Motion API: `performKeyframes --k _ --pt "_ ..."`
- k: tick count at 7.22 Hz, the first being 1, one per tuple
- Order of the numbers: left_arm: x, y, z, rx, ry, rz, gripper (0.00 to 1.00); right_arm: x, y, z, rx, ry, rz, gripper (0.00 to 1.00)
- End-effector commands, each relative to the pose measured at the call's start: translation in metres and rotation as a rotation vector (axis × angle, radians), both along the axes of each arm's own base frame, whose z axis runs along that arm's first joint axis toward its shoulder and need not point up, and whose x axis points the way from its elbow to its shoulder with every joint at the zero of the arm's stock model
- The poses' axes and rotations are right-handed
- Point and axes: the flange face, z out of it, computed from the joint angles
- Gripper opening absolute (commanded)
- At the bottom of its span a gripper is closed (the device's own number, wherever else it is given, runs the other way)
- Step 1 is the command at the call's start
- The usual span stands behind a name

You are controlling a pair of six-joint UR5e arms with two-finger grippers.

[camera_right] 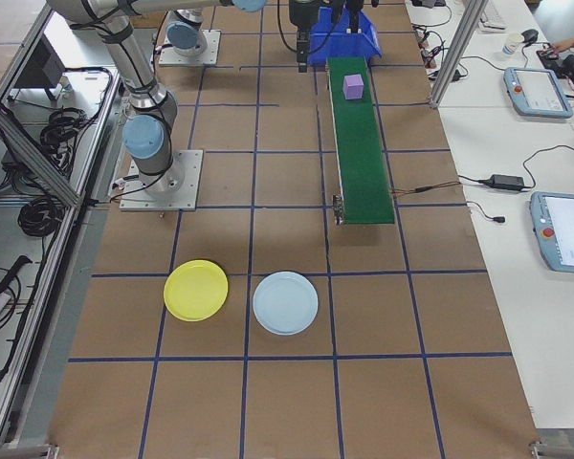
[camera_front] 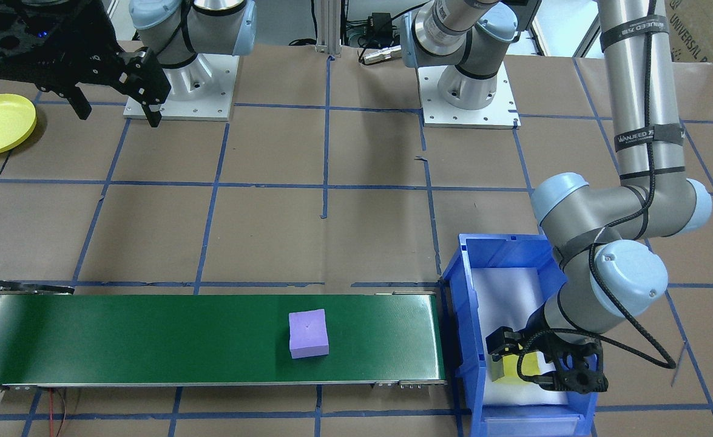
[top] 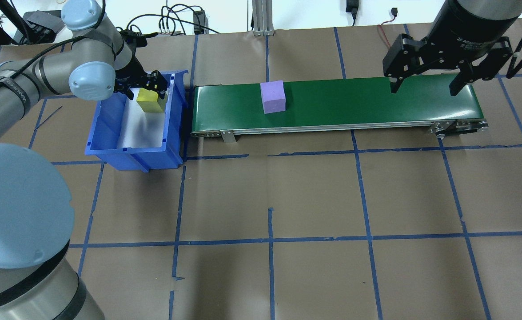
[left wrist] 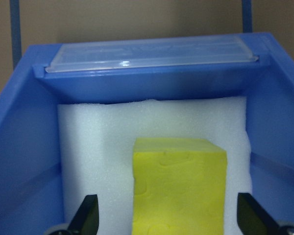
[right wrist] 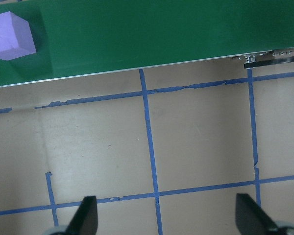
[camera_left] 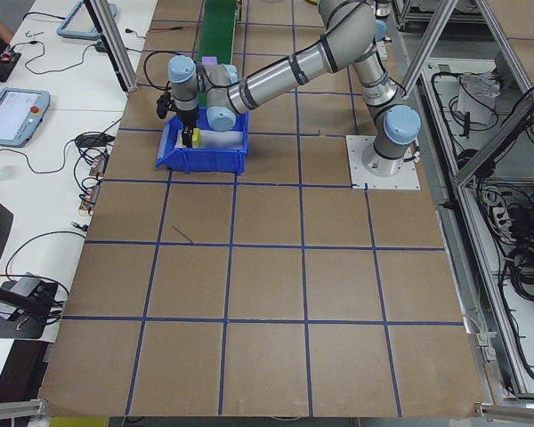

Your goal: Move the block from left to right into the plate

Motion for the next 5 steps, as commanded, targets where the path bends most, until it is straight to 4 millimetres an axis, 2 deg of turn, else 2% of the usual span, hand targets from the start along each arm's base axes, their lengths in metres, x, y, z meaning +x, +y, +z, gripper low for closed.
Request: performKeyframes --k 1,2,3,4,5 --pt "0.000 0.000 -0.009 0.007 0.005 -0.003 0.72 0.000 0.000 0.000 0.000 -0.002 0.000 1.00" --pt "0.000 0.000 -0.005 0.001 0.006 -0.006 0.40 0.000 0.000 0.000 -0.001 -0.001 0.000 1.00" --pt "0.000 -0.002 0.018 -0.035 -0.001 -0.015 0.31 0.000 0.000 0.000 -0.001 -0.003 0.000 1.00" --pt "-0.004 0.003 0.053 -0.087 -0.006 -0.020 0.31 0.000 0.000 0.000 -0.001 -0.004 0.000 1.00" --pt "-0.015 0.013 0.101 -0.156 0.010 -0.027 0.31 0.000 0.000 0.000 -0.003 -0.004 0.000 1.00"
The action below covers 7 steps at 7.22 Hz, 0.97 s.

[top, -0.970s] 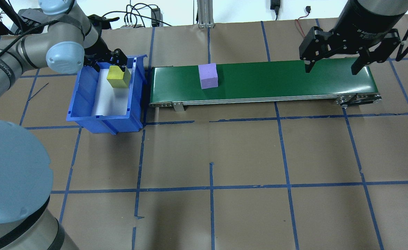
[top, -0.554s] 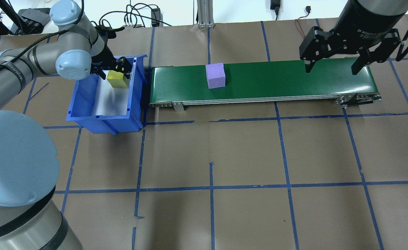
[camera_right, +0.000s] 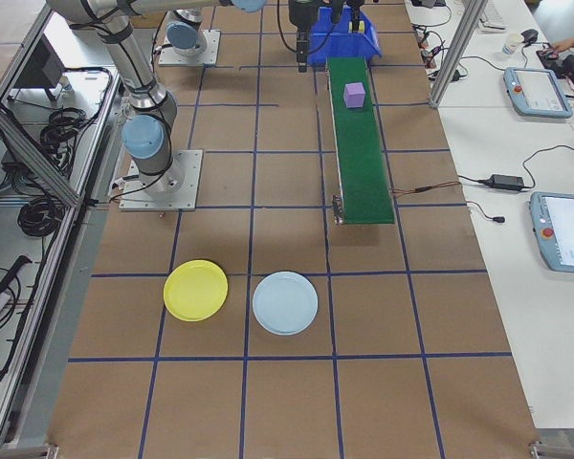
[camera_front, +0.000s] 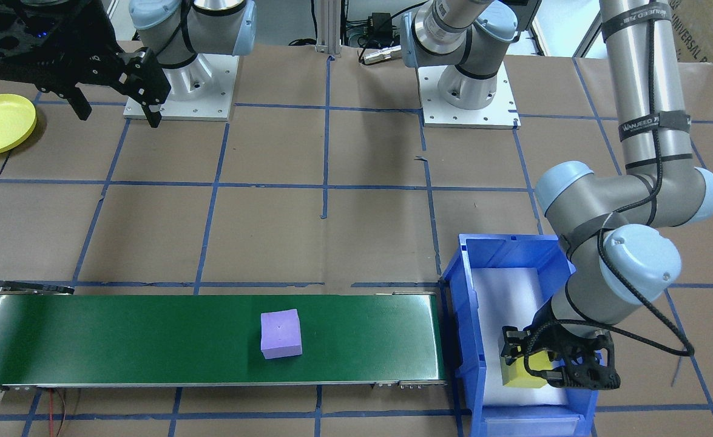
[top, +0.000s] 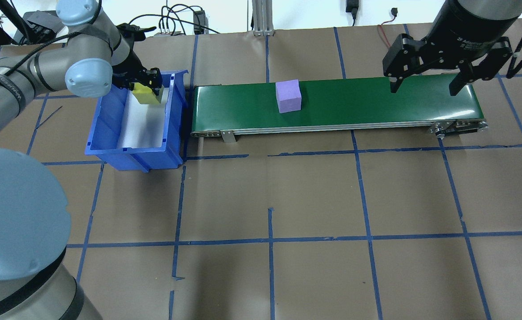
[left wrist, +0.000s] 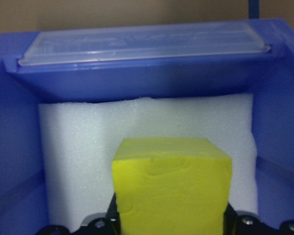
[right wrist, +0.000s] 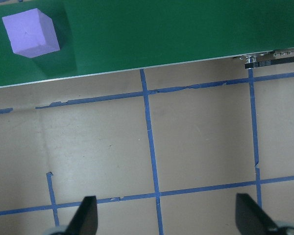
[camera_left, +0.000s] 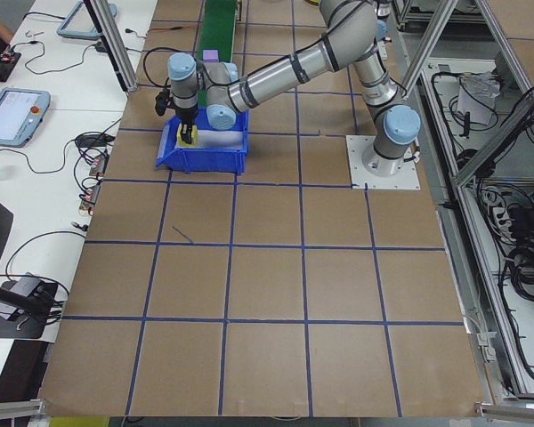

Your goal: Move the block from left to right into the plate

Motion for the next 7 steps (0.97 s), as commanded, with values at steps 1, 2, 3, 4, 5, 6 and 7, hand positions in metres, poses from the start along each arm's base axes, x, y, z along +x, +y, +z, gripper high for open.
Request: performKeyframes --k 1,2,3,4,5,6,7 --pt "-0.034 0.023 0.092 -0.140 0.044 -0.045 0.31 0.000 0.000 0.000 -0.001 -0.001 0.002 1.00" --pt "-0.076 0.039 0.121 -0.177 0.050 -0.088 0.31 0.000 0.000 0.000 -0.001 -0.002 0.002 1.00" --pt "-0.129 0.052 0.127 -0.184 0.078 -0.060 0.31 0.000 0.000 0.000 -0.001 -0.002 0.002 1.00" --pt "-0.163 0.058 0.111 -0.147 0.106 -0.010 0.31 0.000 0.000 0.000 -0.001 -0.001 0.002 1.00" --pt "-0.175 0.054 0.081 -0.096 0.118 0.025 0.31 0.000 0.000 0.000 -0.001 0.001 0.003 1.00" --pt "-0.179 0.050 0.054 -0.060 0.117 0.028 0.31 -0.001 0.000 0.000 -0.001 0.003 0.001 1.00" --pt "-0.178 0.046 0.022 -0.027 0.108 0.028 0.32 -0.001 0.000 0.000 -0.001 0.003 0.001 1.00"
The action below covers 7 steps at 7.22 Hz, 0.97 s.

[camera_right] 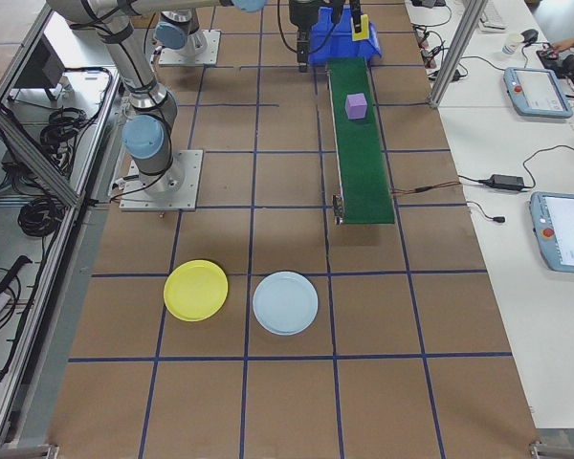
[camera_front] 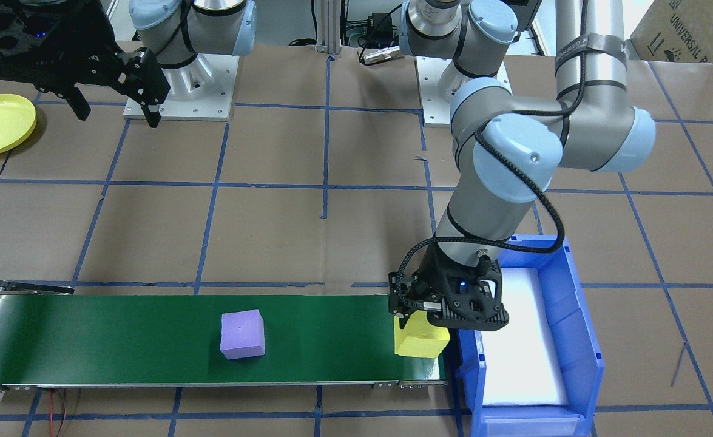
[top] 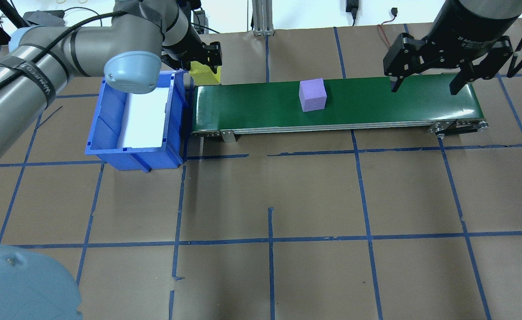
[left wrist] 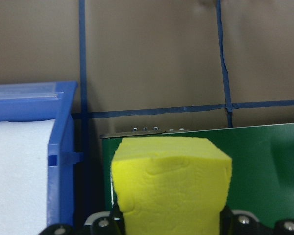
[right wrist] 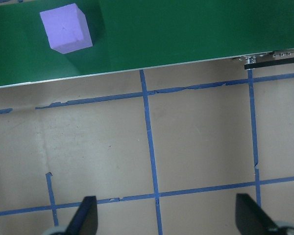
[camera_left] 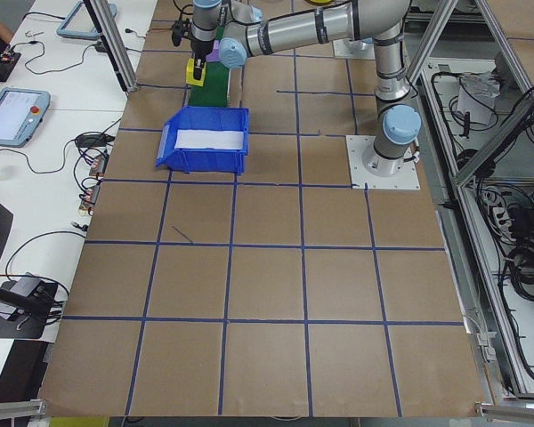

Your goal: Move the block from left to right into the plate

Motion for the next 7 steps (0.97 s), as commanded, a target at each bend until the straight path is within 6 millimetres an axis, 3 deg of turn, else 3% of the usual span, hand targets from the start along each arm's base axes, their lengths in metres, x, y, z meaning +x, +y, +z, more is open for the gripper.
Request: performKeyframes --k 1,3,4,5,6,7 --pt "-0.005 -0.005 -0.049 0.051 -0.008 0.009 0.35 -0.001 0.000 0.000 0.000 0.002 0.000 1.00" --pt "-0.005 -0.005 -0.054 0.061 -0.005 0.017 1.00 -0.001 0.000 0.000 0.000 0.002 0.000 1.00" --pt "-0.005 -0.006 -0.052 0.059 -0.002 0.030 1.00 -0.005 -0.002 -0.001 0.003 0.002 0.013 1.00" --pt "-0.004 -0.001 -0.026 0.026 -0.001 0.034 1.00 -0.019 -0.005 0.001 -0.005 -0.004 0.005 1.00" --pt "-0.001 0.007 0.010 -0.008 -0.020 0.026 1.00 -0.049 -0.020 -0.004 -0.012 0.001 -0.024 1.00" --pt "0.006 0.025 0.047 -0.007 -0.060 0.038 1.00 -0.107 -0.050 -0.022 0.016 -0.003 -0.075 1.00"
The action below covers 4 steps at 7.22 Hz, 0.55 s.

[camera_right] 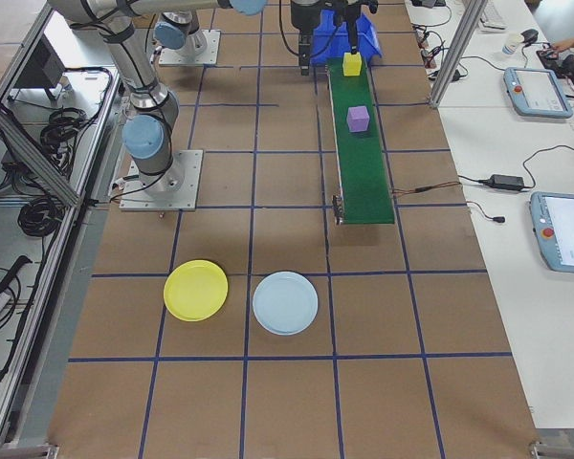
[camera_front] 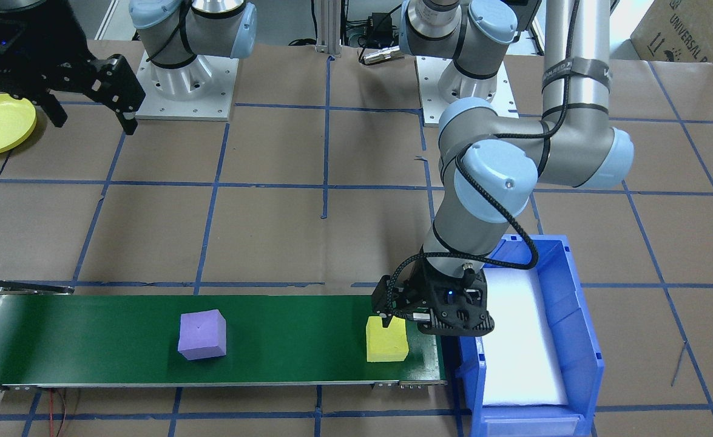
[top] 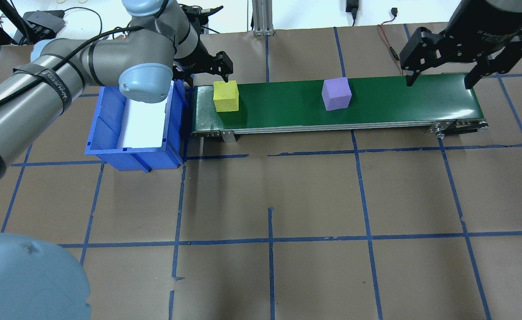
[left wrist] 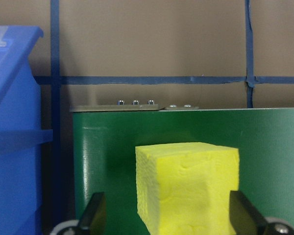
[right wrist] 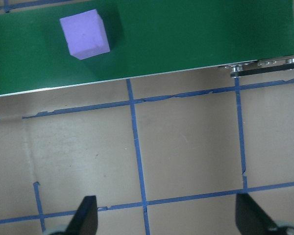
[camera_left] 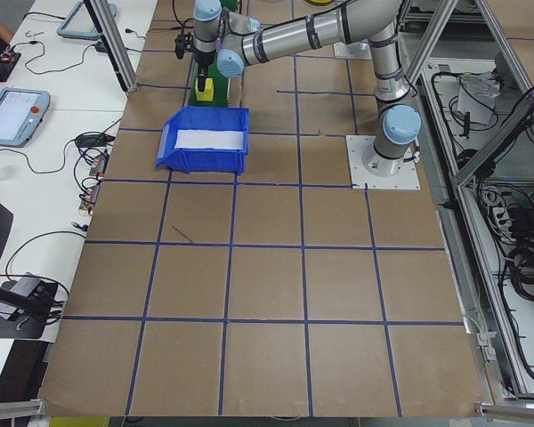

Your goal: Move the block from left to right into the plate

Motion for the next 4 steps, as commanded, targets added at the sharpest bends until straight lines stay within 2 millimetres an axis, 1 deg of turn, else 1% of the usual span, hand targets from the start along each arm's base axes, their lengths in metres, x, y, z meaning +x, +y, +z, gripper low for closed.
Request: performKeyframes --k 1,2,3,4 --pt "0.015 0.037 0.075 0.004 -0.046 0.016 1.00 -0.119 -0.057 -0.048 0.076 -0.029 -0.084 1.00" --pt "0.036 0.058 0.103 0.044 -0.060 0.046 1.00 -0.142 -0.091 -0.083 0.077 -0.044 0.001 1.00" --pt "0.067 0.087 0.135 0.106 -0.071 0.096 1.00 -0.154 -0.121 -0.113 0.055 -0.049 0.010 1.00" --pt "0.084 0.111 0.149 0.183 -0.072 0.126 1.00 -0.160 -0.140 -0.136 0.011 -0.090 0.029 1.00"
